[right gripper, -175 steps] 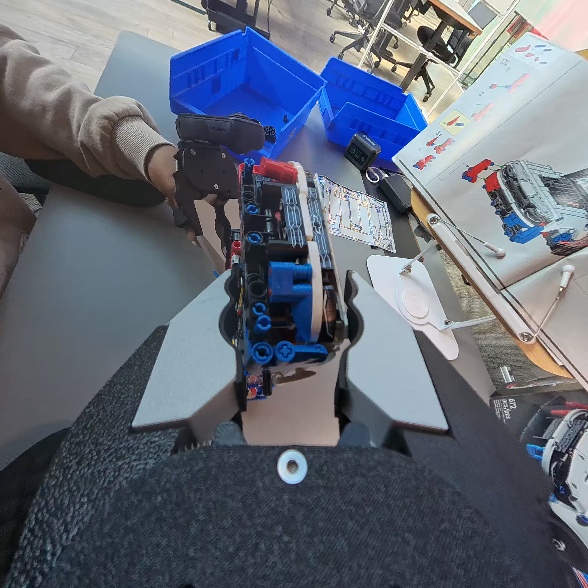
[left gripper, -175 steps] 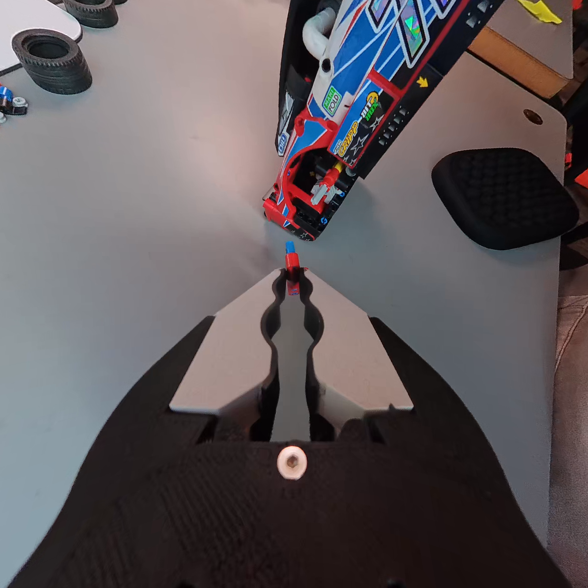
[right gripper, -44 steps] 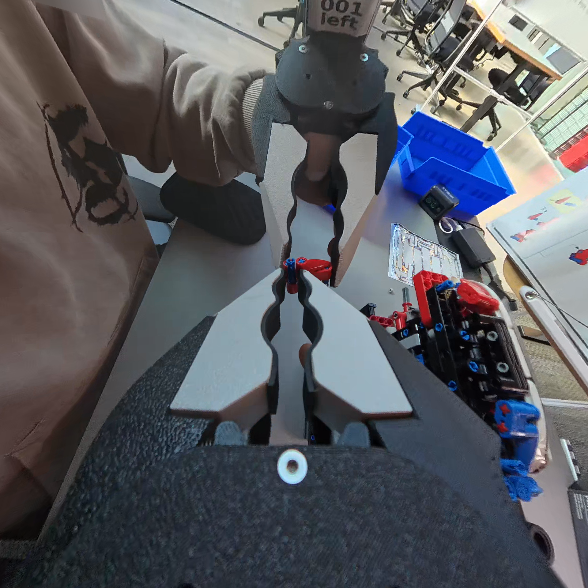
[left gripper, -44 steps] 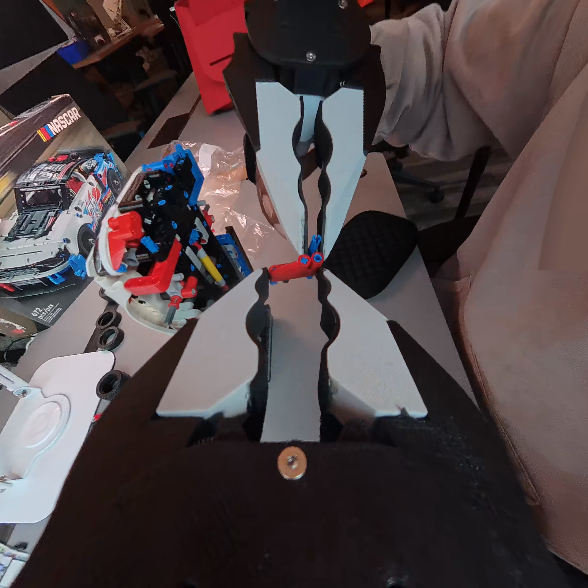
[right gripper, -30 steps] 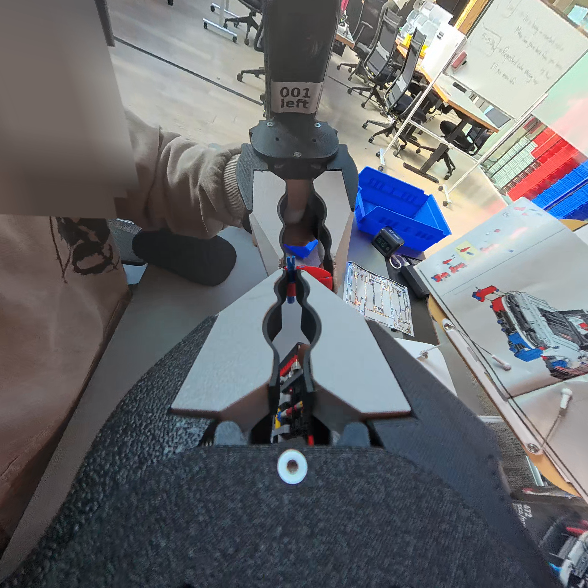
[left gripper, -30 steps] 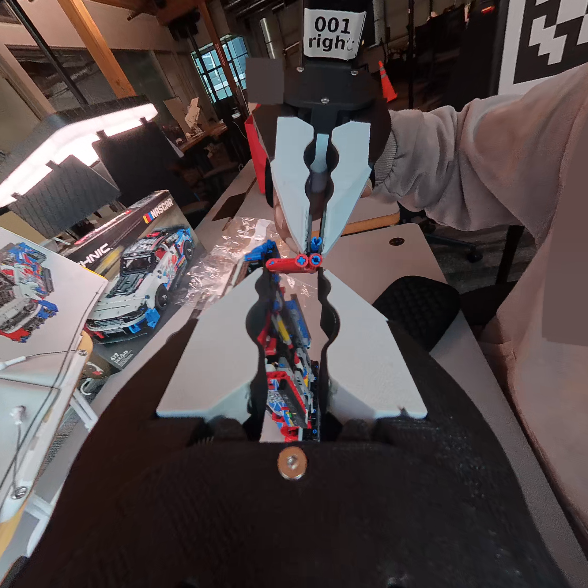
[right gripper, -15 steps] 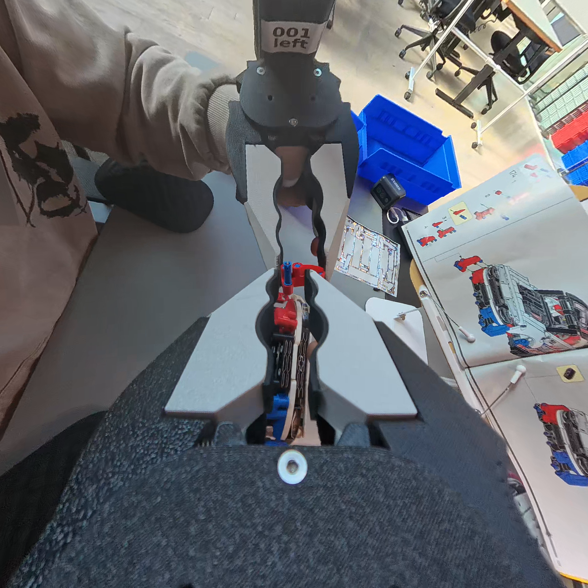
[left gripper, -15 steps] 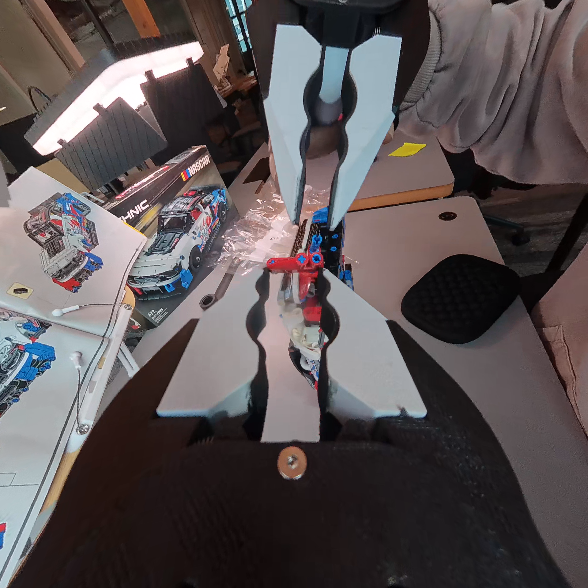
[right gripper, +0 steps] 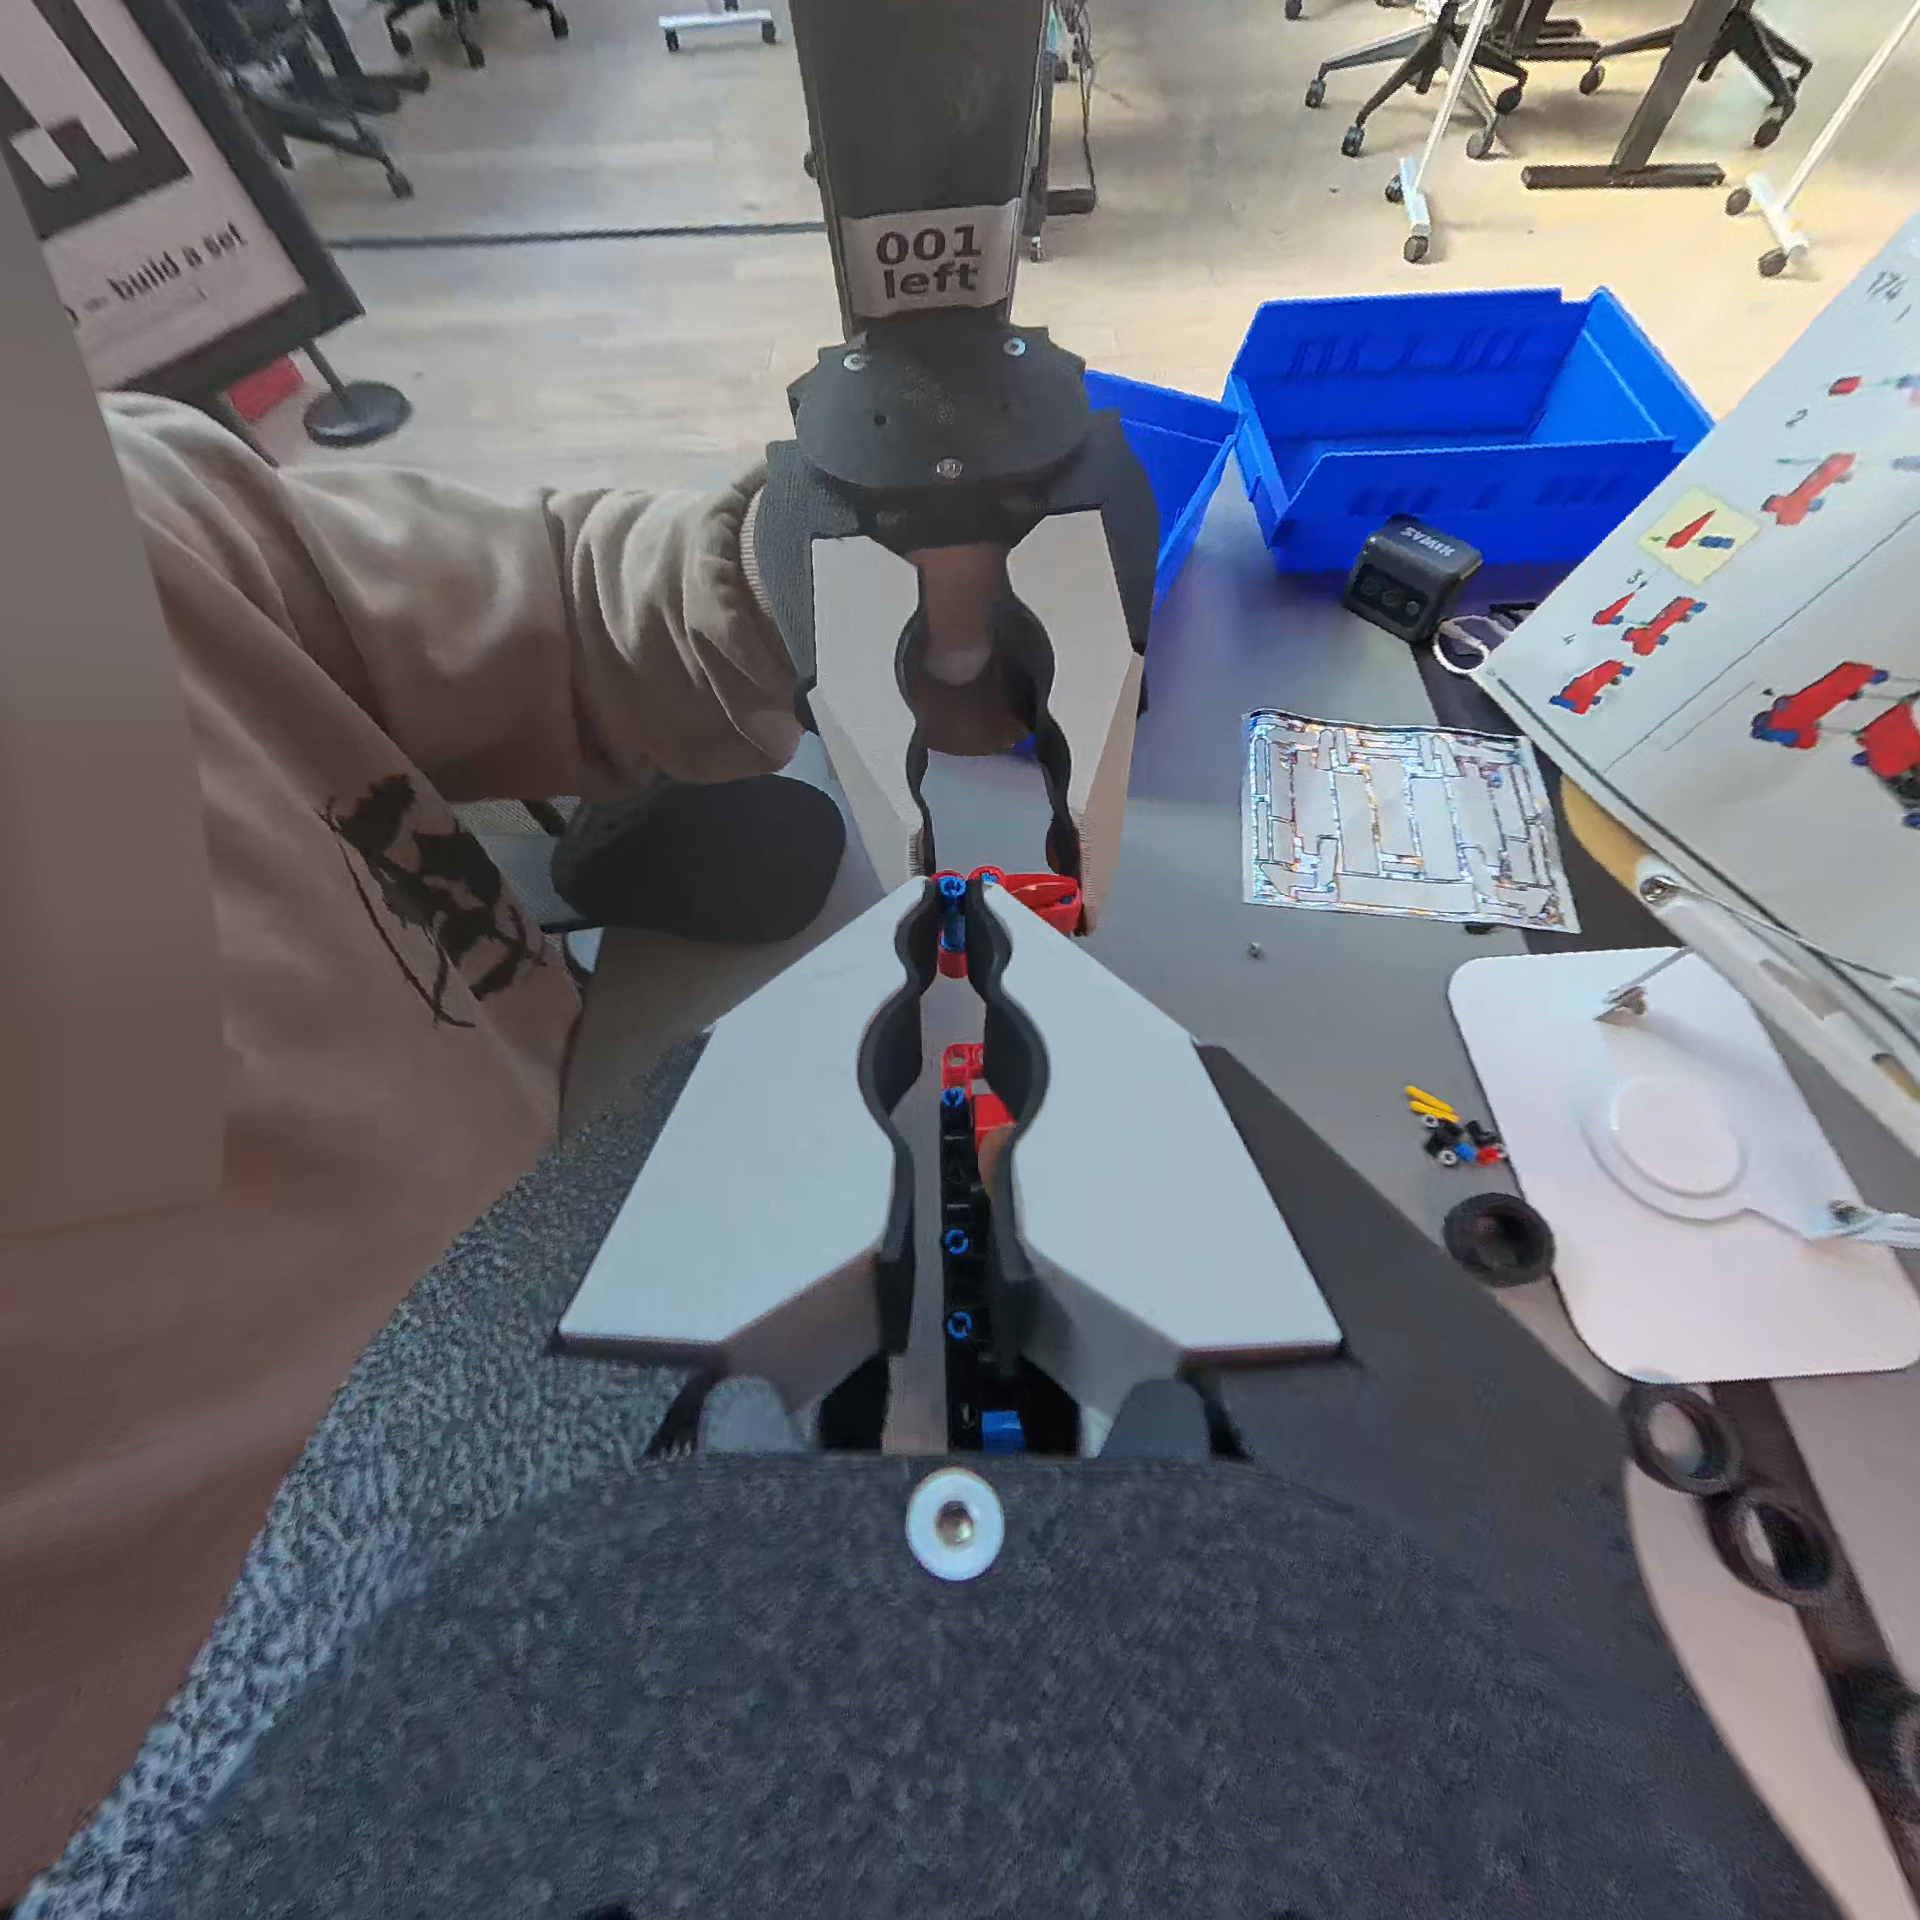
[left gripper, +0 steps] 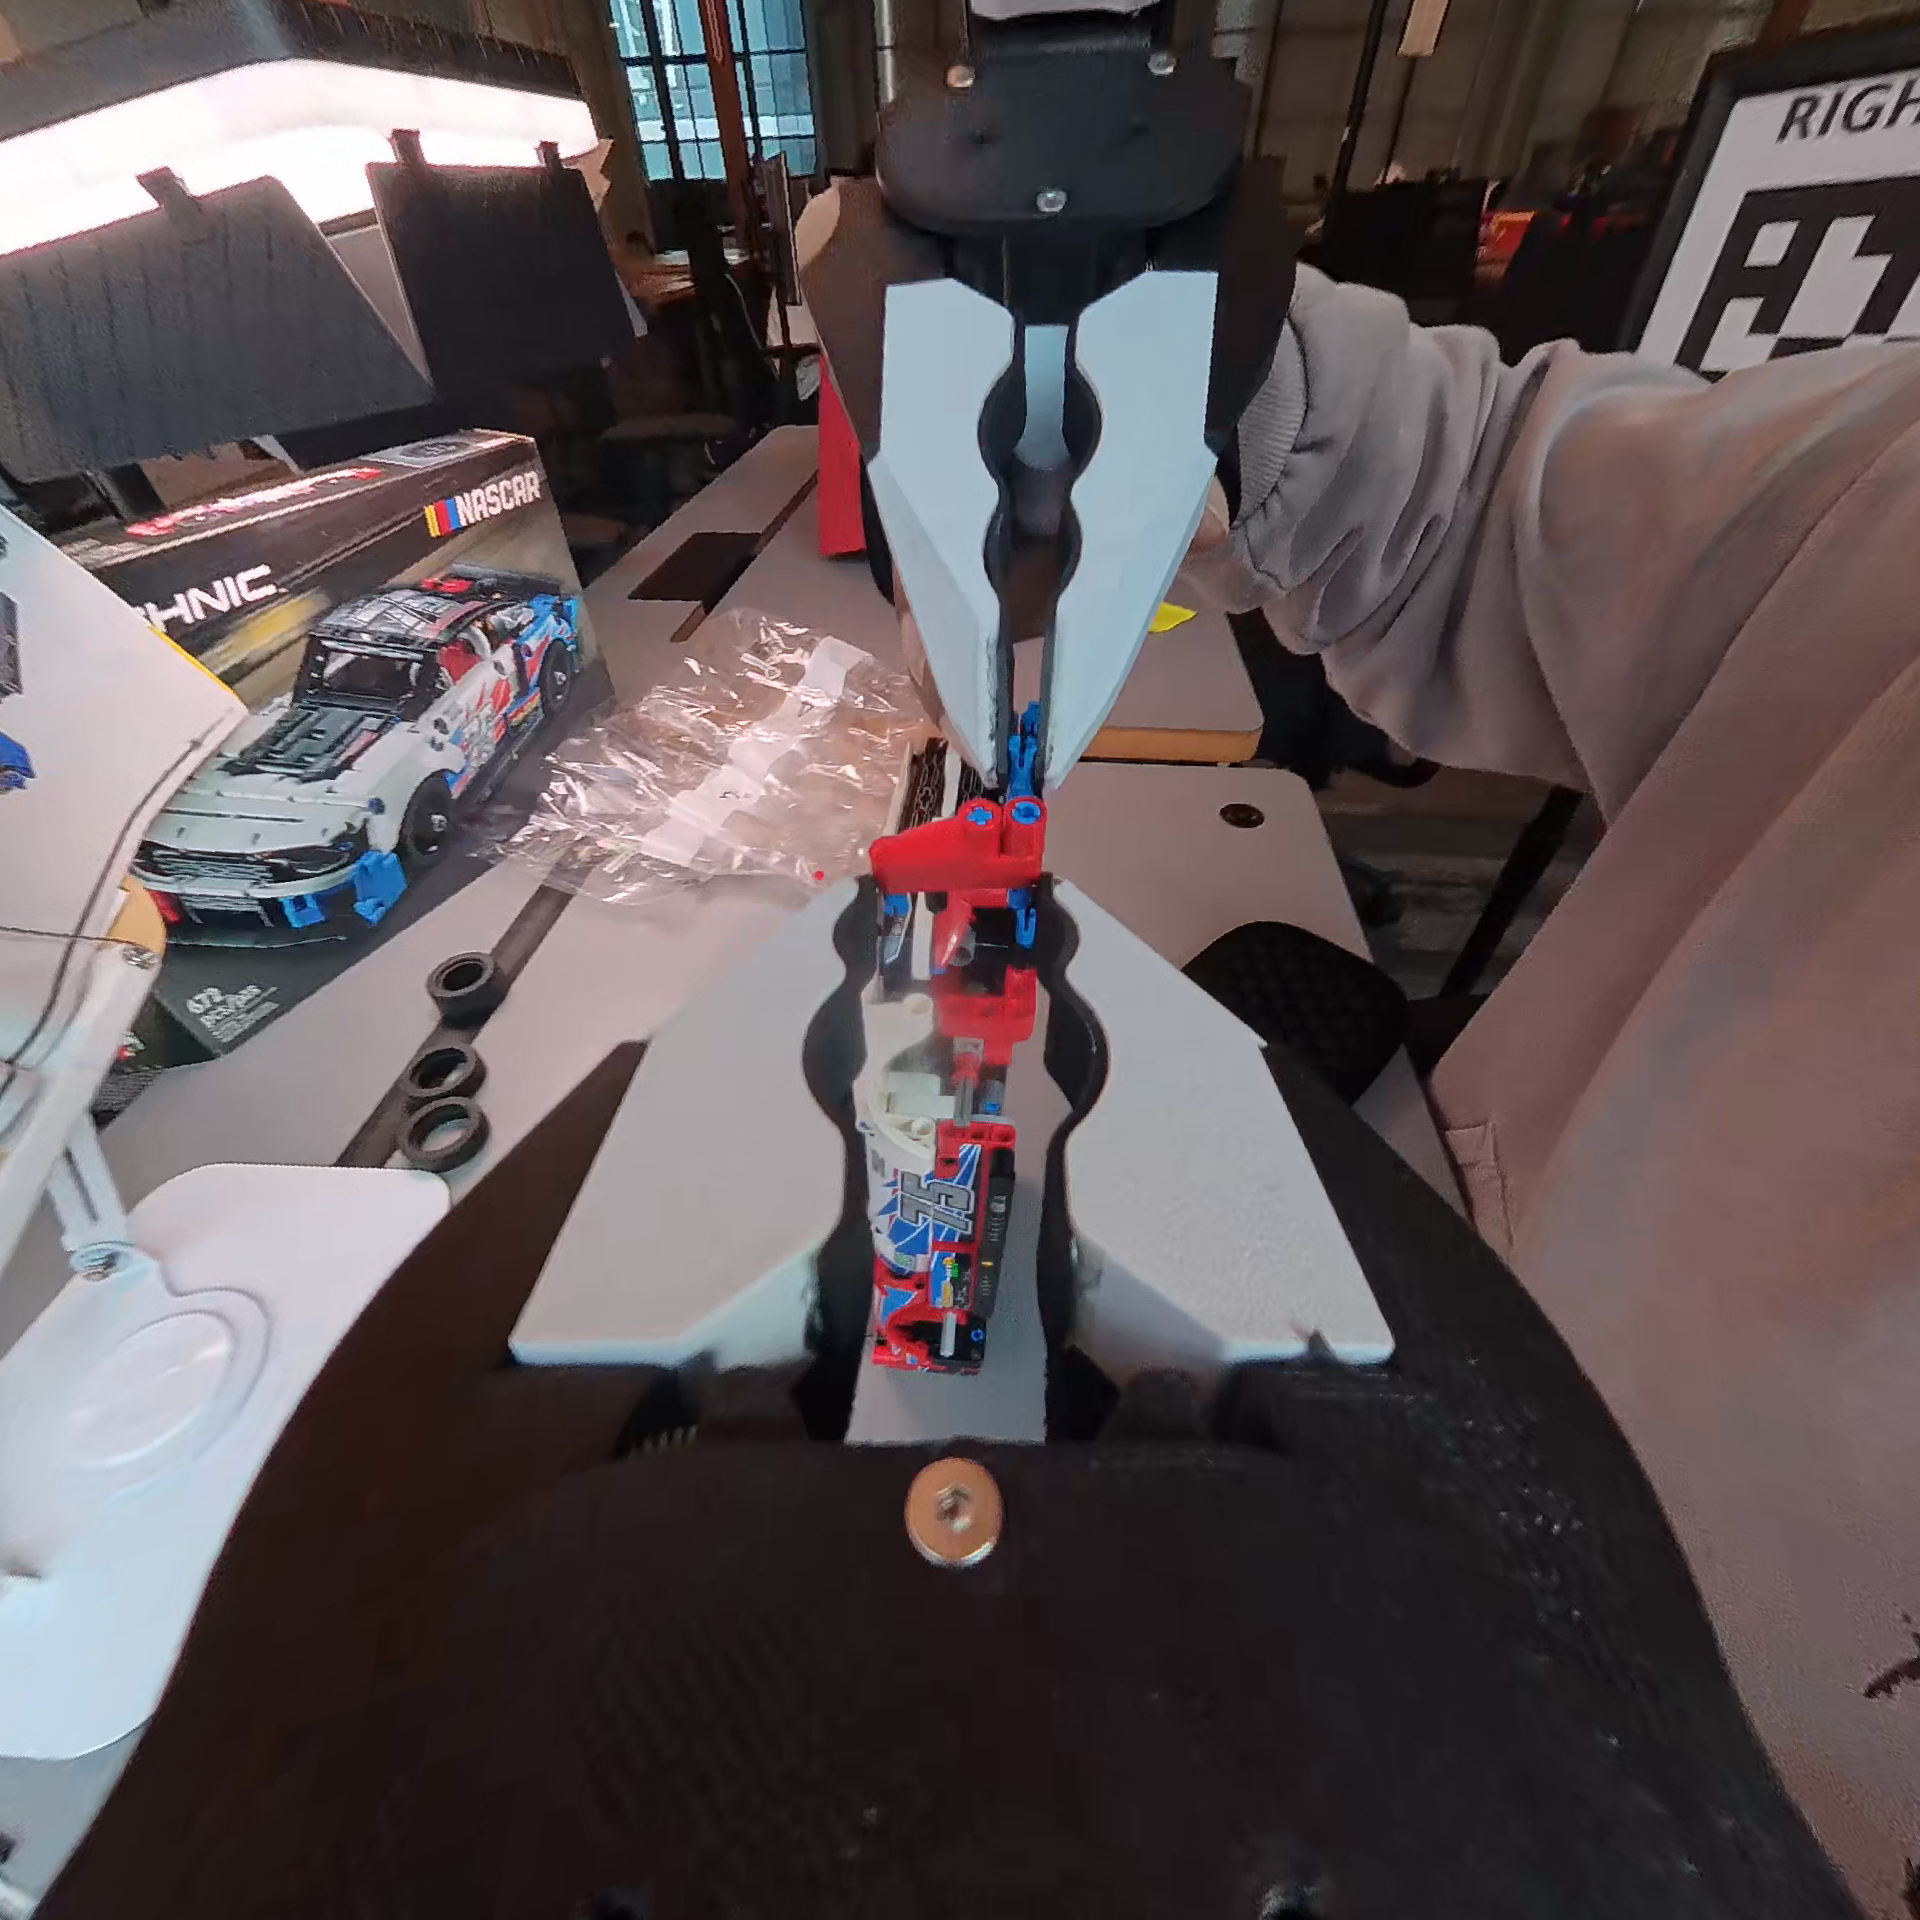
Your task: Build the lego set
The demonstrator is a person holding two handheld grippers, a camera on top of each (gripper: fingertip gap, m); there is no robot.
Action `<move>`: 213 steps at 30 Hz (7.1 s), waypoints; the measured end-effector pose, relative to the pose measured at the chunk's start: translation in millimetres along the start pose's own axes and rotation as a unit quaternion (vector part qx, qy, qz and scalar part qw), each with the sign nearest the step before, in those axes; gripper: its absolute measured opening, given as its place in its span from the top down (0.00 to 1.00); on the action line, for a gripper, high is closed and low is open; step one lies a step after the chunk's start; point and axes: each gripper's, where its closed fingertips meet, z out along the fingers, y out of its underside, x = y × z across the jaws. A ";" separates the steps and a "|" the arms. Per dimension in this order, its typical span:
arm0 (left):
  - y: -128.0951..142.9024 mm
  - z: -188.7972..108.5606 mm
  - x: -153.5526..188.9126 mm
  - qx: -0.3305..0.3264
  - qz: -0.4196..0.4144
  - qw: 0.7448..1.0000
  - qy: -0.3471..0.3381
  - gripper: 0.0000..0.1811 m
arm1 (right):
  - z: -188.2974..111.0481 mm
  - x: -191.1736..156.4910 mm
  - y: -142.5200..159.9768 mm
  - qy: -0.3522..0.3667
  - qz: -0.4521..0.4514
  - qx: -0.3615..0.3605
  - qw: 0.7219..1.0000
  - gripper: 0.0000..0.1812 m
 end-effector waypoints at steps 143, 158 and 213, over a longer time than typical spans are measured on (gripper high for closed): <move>35.2 13.6 -8.1 0.081 0.034 0.995 -0.042 1.00 | 3.6 -1.3 57.6 0.044 -0.074 -0.409 0.909 1.00; 16.4 -1.3 -7.7 0.106 0.038 0.992 -0.047 0.87 | 2.7 -1.3 59.4 0.035 -0.064 -0.444 0.893 0.99; 28.0 16.9 2.5 0.140 -0.003 0.990 -0.032 0.83 | 23.5 10.8 54.7 0.402 -0.498 -0.260 0.723 0.80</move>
